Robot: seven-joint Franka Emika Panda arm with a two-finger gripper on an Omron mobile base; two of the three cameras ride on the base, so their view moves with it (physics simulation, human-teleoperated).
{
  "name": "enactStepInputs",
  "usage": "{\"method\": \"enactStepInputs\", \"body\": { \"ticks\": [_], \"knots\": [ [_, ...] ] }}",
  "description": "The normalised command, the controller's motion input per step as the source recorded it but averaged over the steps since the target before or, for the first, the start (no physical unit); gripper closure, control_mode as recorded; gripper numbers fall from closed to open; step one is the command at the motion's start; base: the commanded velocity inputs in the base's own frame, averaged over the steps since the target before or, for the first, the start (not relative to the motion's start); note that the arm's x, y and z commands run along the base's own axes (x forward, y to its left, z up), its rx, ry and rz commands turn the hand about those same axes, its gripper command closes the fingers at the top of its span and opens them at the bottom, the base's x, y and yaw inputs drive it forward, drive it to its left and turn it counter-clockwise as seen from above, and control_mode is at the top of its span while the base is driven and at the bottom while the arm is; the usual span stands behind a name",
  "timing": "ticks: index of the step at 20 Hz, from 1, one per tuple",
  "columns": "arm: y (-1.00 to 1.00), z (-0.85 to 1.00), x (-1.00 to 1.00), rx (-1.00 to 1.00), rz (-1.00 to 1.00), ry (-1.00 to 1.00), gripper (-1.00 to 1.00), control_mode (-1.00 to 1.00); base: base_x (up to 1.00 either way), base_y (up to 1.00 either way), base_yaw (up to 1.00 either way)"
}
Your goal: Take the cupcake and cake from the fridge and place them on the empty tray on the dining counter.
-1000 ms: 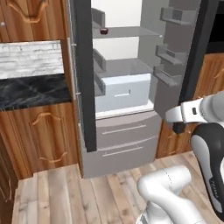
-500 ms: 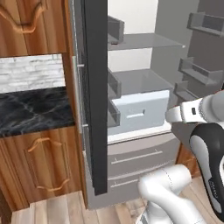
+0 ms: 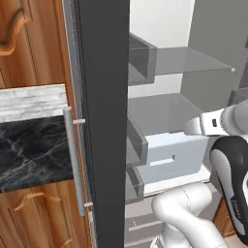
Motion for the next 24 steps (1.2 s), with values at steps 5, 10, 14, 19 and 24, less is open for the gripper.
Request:
{"method": "enactStepInputs", "body": {
  "ticks": [5,10,14,19,24],
  "knots": [
    [0.00,0.00,0.00,0.00,0.00,0.00,-1.00,1.00,1.00,0.00,0.36],
    [0.00,0.00,0.00,0.00,0.00,0.00,-1.00,1.00,0.48,-0.01,0.12],
    [0.00,0.00,0.00,0.00,0.00,0.00,-1.00,1.00,0.00,0.00,0.00],
    [0.00,0.31,0.00,0.01,0.01,-0.06,-1.00,-1.00,0.00,0.00,0.00],
    [0.06,0.59,-0.02,-0.01,0.02,-0.07,-1.00,-1.00,0.00,0.00,0.00]
  ]
}}
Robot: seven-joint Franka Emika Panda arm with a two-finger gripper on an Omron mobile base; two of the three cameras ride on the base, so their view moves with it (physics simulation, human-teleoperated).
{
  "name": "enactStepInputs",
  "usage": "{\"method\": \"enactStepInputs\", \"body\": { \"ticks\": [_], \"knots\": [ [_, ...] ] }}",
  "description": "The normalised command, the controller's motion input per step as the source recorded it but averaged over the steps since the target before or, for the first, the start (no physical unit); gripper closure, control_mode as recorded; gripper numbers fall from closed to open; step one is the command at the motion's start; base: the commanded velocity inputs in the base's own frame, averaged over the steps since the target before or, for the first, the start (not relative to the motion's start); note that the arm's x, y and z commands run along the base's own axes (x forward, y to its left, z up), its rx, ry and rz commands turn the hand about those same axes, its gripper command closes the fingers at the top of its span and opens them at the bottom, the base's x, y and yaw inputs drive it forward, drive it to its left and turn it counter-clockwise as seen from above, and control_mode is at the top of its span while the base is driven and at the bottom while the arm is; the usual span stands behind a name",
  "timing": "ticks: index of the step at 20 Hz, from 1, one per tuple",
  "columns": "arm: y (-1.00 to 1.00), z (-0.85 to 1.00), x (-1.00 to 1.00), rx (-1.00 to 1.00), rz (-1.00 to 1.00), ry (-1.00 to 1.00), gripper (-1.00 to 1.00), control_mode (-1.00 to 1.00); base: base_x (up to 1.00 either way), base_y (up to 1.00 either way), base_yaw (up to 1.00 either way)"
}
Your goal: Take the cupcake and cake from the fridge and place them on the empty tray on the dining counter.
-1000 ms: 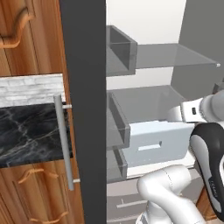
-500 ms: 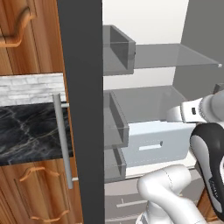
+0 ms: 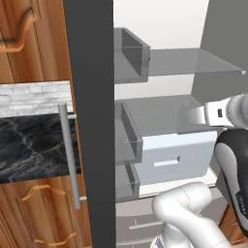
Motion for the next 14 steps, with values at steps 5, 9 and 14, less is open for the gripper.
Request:
{"method": "enactStepInputs", "body": {
  "ticks": [5,9,14],
  "knots": [
    [0.20,0.67,0.00,-0.14,0.02,-0.05,-1.00,-1.00,0.00,0.00,0.00],
    [0.41,0.53,0.00,-0.21,0.02,0.00,-1.00,-1.00,0.00,0.00,0.00],
    [-0.13,0.26,0.00,0.06,0.12,-0.02,-1.00,-1.00,0.00,0.00,0.00]
  ]
}}
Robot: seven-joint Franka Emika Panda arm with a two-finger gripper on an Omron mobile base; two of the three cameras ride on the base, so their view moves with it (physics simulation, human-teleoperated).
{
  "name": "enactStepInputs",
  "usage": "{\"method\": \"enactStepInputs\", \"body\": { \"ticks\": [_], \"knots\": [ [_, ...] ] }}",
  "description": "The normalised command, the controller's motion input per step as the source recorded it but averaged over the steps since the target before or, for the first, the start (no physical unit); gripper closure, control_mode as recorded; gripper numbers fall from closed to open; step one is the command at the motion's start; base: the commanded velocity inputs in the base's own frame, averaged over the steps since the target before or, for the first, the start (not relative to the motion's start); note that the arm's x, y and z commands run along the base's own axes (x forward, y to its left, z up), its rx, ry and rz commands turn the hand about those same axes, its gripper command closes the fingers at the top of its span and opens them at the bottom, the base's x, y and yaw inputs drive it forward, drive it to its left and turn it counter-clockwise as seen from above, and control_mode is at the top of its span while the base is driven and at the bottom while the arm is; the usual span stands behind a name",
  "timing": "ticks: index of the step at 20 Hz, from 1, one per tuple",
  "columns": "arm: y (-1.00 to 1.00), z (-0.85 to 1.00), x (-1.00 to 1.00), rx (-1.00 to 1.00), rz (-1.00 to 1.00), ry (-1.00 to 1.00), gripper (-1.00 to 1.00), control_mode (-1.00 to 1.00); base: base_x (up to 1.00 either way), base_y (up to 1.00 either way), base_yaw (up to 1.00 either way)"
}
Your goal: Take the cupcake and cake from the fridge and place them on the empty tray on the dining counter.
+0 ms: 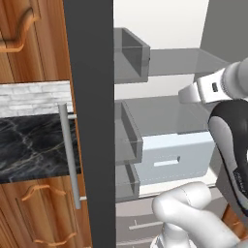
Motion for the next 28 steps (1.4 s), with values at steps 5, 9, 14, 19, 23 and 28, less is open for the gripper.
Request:
{"method": "enactStepInputs", "body": {
  "ticks": [5,9,14,19,23,28],
  "knots": [
    [-0.17,0.11,0.16,0.17,0.08,0.07,-1.00,-1.00,0.00,0.00,0.00],
    [0.17,0.18,0.53,0.00,-0.01,0.20,-1.00,-1.00,0.00,0.00,0.00],
    [0.28,0.16,0.29,0.00,0.00,-0.02,-1.00,-1.00,0.00,0.00,0.00],
    [0.10,-0.04,0.33,0.00,0.00,-0.06,-1.00,-1.00,0.00,0.00,0.00],
    [0.00,-0.26,0.68,0.04,0.00,-0.11,-1.00,-1.00,0.00,0.00,0.00],
    [0.03,-0.09,0.66,0.06,0.00,-0.08,-1.00,-1.00,0.00,0.00,0.00]
  ]
}}
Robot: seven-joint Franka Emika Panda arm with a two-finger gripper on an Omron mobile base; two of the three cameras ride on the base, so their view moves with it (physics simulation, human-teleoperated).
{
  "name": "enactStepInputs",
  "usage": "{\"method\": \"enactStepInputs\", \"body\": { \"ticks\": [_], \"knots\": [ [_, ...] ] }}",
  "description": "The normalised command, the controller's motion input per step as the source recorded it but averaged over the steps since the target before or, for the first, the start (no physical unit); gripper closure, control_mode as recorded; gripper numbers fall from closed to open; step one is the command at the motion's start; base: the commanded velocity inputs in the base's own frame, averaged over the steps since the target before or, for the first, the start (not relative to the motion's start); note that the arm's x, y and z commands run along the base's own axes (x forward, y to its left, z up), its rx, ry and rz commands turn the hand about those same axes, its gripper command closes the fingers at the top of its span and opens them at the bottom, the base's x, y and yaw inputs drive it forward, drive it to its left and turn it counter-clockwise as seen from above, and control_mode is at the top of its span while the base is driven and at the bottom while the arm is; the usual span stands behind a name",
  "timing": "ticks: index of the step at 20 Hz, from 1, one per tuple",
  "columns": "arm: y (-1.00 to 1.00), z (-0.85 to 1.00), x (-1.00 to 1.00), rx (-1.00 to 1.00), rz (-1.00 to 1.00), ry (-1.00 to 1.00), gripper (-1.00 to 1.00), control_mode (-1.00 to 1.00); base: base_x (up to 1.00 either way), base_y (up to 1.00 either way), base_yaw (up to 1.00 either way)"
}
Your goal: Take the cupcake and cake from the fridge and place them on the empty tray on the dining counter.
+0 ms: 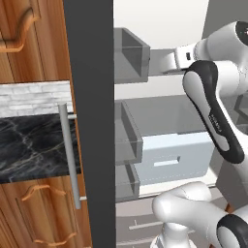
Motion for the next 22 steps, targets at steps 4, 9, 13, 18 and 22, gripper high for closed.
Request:
{"method": "enactStepInputs", "body": {
  "ticks": [4,9,13,18,22],
  "knots": [
    [0.13,0.06,0.72,0.01,0.00,0.20,-1.00,-1.00,0.00,0.00,0.00],
    [0.00,0.01,0.75,0.00,0.00,0.08,-1.00,-1.00,0.00,0.00,0.00],
    [0.00,0.00,0.60,0.00,0.00,-0.03,-1.00,-1.00,0.00,0.00,0.00],
    [0.00,-0.06,0.50,0.00,0.00,-0.01,-1.00,-1.00,0.00,0.00,0.00],
    [0.01,-0.08,0.58,0.00,0.00,-0.02,-1.00,-1.00,0.00,0.00,0.00]
  ]
}}
